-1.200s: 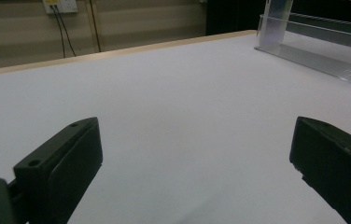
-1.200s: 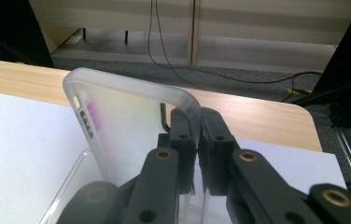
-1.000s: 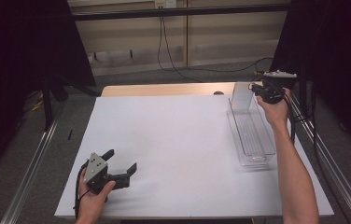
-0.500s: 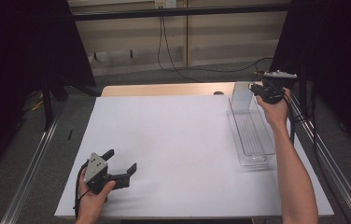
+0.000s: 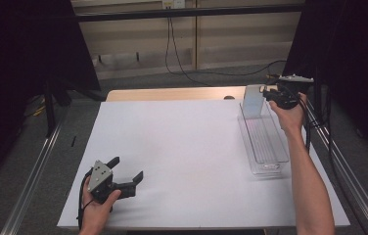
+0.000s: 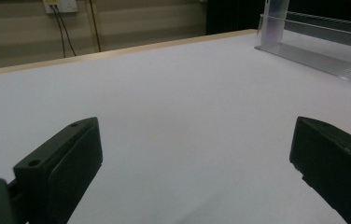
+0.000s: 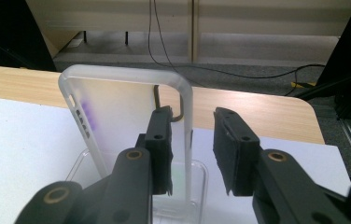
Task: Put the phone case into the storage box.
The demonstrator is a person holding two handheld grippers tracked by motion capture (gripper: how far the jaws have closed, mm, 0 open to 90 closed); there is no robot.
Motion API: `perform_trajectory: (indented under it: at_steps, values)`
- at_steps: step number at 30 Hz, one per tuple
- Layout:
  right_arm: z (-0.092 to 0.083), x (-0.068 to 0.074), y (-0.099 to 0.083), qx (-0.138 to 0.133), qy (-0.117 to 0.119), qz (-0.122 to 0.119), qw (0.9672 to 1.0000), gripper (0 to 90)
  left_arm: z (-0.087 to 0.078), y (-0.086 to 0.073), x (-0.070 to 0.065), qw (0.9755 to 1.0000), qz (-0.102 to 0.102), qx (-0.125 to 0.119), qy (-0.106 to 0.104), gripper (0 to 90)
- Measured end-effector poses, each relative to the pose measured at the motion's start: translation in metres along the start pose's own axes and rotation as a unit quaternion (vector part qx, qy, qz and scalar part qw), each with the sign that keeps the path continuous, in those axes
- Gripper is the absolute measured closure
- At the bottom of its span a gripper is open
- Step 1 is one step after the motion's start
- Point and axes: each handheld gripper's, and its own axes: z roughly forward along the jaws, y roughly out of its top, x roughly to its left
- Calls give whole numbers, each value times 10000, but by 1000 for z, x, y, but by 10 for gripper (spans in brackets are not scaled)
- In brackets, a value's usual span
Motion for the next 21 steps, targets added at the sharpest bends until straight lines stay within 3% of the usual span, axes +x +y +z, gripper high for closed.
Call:
perform_trajectory:
  at_steps: [7, 13, 21]
  values:
    - [0, 1, 0, -10, 61, 13, 10000, 583, 0, 0, 0, 10000, -20, -10, 7, 25]
    - [0, 1, -1, -12, 76, 52, 10000, 397, -2, 0, 0, 10000, -15, -12, 1, 25]
    - [0, -2, -2, 75, 55, 168, 9998, 225, -2, 0, 1, 10000, -12, -38, 18, 25]
